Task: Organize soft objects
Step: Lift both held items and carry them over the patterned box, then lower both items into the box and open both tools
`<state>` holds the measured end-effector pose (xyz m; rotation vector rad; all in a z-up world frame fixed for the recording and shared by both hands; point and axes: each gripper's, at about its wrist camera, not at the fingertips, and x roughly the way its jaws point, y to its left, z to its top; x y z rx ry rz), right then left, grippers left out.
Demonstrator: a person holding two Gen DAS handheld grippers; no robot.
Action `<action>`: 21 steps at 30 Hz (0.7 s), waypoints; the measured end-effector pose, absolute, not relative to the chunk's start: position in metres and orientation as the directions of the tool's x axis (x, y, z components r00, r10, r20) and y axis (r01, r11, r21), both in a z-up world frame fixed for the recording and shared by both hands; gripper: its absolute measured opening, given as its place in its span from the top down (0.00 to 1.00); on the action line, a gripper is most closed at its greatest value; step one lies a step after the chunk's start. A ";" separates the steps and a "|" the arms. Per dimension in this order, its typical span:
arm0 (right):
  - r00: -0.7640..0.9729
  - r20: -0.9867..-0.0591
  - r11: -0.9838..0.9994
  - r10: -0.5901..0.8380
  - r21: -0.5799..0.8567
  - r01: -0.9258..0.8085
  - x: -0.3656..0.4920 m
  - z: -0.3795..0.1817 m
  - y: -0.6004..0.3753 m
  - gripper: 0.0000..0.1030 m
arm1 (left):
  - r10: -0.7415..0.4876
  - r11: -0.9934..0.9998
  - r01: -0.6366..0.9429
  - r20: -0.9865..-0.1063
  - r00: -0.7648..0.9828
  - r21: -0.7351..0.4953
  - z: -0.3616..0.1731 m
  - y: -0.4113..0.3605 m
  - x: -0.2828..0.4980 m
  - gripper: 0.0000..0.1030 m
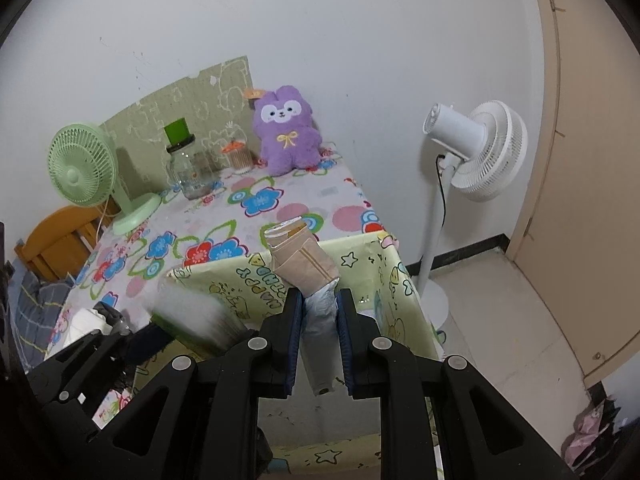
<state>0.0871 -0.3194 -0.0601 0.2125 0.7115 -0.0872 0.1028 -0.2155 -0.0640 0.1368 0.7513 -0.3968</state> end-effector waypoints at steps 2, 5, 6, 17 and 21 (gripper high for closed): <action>0.750 -0.661 0.974 -0.007 0.167 0.156 0.088 -0.062 -0.320 0.80 | -0.303 0.916 0.401 -0.688 0.659 -0.020 -0.065 -0.216 0.103 0.35; 0.742 -0.670 0.972 -0.010 0.168 0.165 0.090 -0.064 -0.321 0.79 | -0.299 0.916 0.402 -0.698 0.651 -0.018 -0.066 -0.218 0.103 0.28; 0.738 -0.675 0.972 -0.013 0.166 0.169 0.091 -0.065 -0.321 0.79 | -0.300 0.915 0.404 -0.701 0.647 -0.019 -0.066 -0.218 0.104 0.28; 0.740 -0.673 0.970 -0.019 0.166 0.176 0.084 -0.064 -0.324 0.41 | -0.301 0.915 0.402 -0.694 0.654 -0.017 -0.065 -0.218 0.100 0.10; 0.746 -0.665 0.971 -0.040 0.149 0.185 0.078 -0.059 -0.323 0.30 | -0.303 0.913 0.408 -0.687 0.660 -0.011 -0.060 -0.217 0.095 0.08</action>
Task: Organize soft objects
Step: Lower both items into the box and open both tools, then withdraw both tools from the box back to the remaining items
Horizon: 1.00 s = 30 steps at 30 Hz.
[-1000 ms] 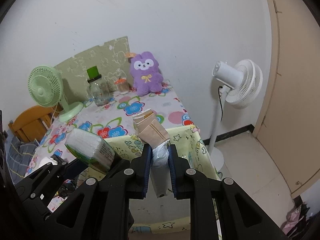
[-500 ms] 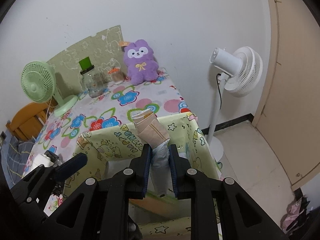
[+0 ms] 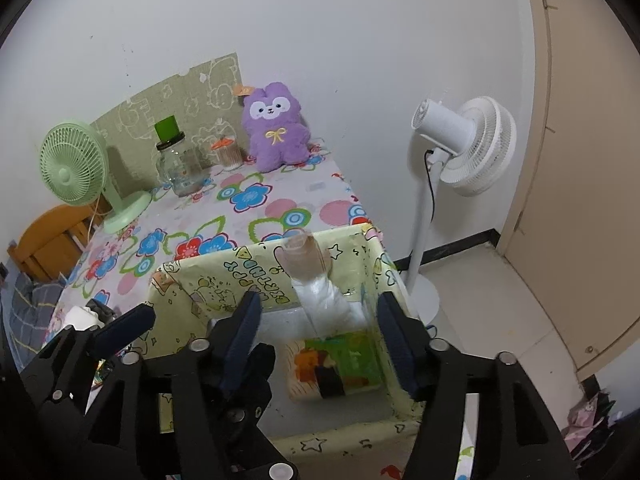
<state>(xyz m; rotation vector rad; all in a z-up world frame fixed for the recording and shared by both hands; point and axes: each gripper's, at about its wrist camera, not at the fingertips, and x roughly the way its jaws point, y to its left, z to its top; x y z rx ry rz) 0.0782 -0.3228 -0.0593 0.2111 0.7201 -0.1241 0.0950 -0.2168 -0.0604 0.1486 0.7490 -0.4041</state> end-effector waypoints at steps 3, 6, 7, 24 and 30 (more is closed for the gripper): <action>0.756 -0.653 0.971 -0.042 0.152 0.185 0.074 -0.055 -0.321 0.25 | -0.315 0.909 0.416 -0.675 0.667 -0.013 -0.055 -0.214 0.090 0.05; 0.764 -0.644 0.972 -0.046 0.148 0.183 0.069 -0.049 -0.318 0.22 | -0.313 0.912 0.410 -0.663 0.680 -0.010 -0.050 -0.210 0.085 0.05; 0.765 -0.643 0.972 -0.047 0.146 0.183 0.068 -0.048 -0.316 0.21 | -0.314 0.913 0.409 -0.660 0.682 -0.011 -0.049 -0.209 0.085 0.05; 0.841 -0.537 0.980 -0.066 0.125 0.156 0.035 -0.009 -0.285 0.04 | -0.311 0.928 0.373 -0.573 0.759 -0.009 -0.015 -0.174 0.053 0.00; 0.860 -0.507 0.983 -0.062 0.117 0.140 0.023 0.003 -0.272 0.03 | -0.308 0.931 0.364 -0.554 0.774 -0.009 -0.005 -0.160 0.042 0.00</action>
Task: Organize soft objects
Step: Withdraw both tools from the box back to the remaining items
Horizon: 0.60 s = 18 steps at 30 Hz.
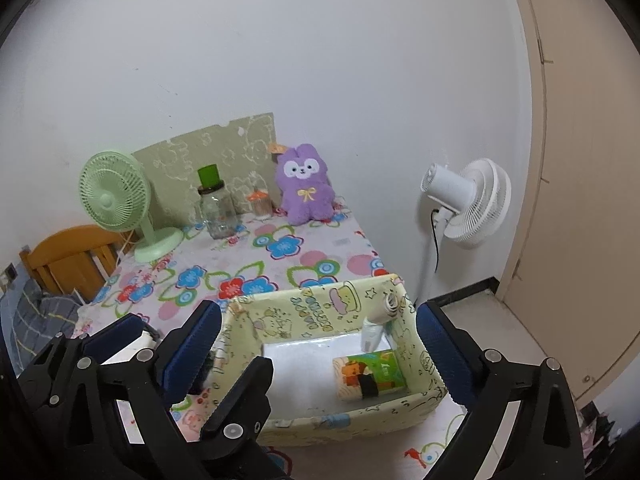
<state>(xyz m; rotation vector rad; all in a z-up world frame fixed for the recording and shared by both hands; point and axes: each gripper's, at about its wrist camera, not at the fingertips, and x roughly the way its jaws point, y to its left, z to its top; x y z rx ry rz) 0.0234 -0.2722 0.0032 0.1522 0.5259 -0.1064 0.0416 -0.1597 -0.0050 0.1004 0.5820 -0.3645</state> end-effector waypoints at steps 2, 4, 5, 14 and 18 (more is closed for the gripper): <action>0.864 -0.500 0.984 -0.058 0.118 0.134 0.020 0.006 -0.267 0.03 | -0.303 0.933 0.360 -0.548 0.780 -0.004 -0.002 -0.155 0.039 0.00; 0.869 -0.492 0.984 -0.053 0.121 0.128 0.017 0.008 -0.263 0.03 | -0.297 0.935 0.354 -0.540 0.788 0.002 0.001 -0.149 0.036 0.00; 0.872 -0.487 0.985 -0.048 0.122 0.123 0.015 0.010 -0.260 0.03 | -0.294 0.936 0.351 -0.537 0.791 0.004 0.002 -0.147 0.035 0.00; 0.882 -0.470 0.990 -0.028 0.108 0.090 0.008 0.020 -0.233 0.03 | -0.280 0.944 0.330 -0.513 0.811 0.007 0.012 -0.124 0.025 0.00; 0.886 -0.462 0.991 -0.026 0.106 0.084 0.005 0.025 -0.223 0.03 | -0.277 0.944 0.329 -0.502 0.819 0.017 0.016 -0.115 0.022 0.00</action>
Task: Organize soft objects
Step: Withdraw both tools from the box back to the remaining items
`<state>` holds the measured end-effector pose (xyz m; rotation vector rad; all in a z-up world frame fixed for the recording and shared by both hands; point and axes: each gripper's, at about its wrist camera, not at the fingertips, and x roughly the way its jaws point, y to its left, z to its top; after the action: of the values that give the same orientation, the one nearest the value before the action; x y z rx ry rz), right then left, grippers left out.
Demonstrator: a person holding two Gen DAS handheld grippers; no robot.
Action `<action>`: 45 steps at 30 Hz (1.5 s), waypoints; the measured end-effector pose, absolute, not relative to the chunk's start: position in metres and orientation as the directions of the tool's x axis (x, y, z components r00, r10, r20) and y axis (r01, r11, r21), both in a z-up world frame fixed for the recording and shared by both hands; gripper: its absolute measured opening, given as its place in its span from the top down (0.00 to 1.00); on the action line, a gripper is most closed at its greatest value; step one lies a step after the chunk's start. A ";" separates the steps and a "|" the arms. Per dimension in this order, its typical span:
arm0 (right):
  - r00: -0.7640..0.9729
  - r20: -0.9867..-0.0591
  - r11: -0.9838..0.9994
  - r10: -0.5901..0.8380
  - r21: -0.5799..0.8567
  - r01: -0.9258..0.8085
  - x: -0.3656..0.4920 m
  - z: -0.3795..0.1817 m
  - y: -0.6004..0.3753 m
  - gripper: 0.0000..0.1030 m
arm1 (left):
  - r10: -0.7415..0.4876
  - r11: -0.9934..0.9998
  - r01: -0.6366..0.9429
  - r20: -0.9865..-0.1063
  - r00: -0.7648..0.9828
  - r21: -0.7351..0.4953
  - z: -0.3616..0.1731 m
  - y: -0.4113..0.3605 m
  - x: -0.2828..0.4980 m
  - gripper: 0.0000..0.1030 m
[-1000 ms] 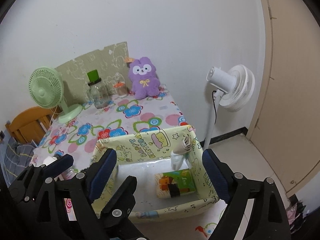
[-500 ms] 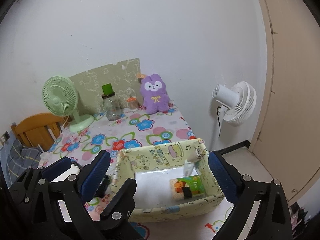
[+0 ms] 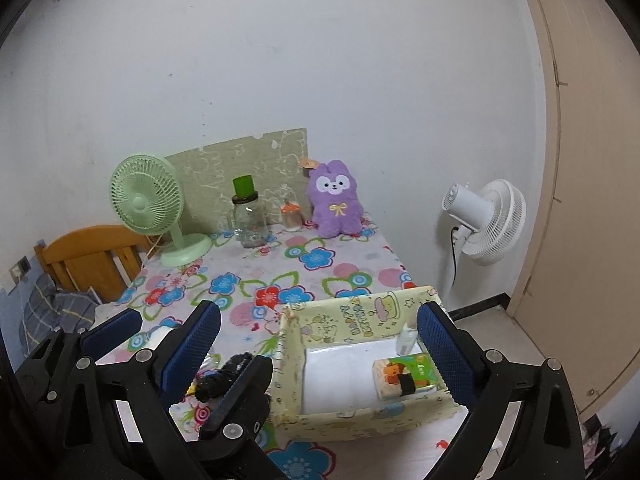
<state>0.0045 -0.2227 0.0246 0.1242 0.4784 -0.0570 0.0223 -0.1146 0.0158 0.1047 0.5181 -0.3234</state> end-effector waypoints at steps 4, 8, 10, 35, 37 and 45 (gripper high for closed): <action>0.888 -0.459 0.992 -0.022 0.101 0.077 0.004 0.027 -0.211 0.03 | -0.274 0.945 0.326 -0.496 0.824 0.019 0.017 -0.105 0.022 0.00; 0.889 -0.458 0.993 -0.011 0.097 0.062 0.005 0.027 -0.200 0.03 | -0.263 0.949 0.313 -0.488 0.832 0.022 0.016 -0.095 0.021 0.00; 0.890 -0.456 0.994 -0.004 0.096 0.054 0.006 0.027 -0.195 0.03 | -0.256 0.952 0.305 -0.484 0.837 0.025 0.015 -0.089 0.021 0.00; 0.867 -0.494 0.995 0.068 0.101 -0.020 0.045 -0.018 -0.141 0.03 | -0.181 0.974 0.227 -0.547 0.818 0.017 -0.031 -0.035 0.058 0.01; 0.861 -0.503 0.994 0.077 0.108 -0.025 0.048 -0.023 -0.139 0.03 | -0.172 0.975 0.220 -0.552 0.816 0.023 -0.034 -0.033 0.061 0.01; 0.834 -0.544 0.994 0.096 0.097 -0.051 0.063 -0.040 -0.124 0.07 | -0.136 0.984 0.178 -0.587 0.798 0.015 -0.052 -0.016 0.074 0.02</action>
<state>0.0625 -0.1244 -0.0402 0.0799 0.5796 0.0776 0.0743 -0.0155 -0.0525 0.0705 0.6240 -0.1684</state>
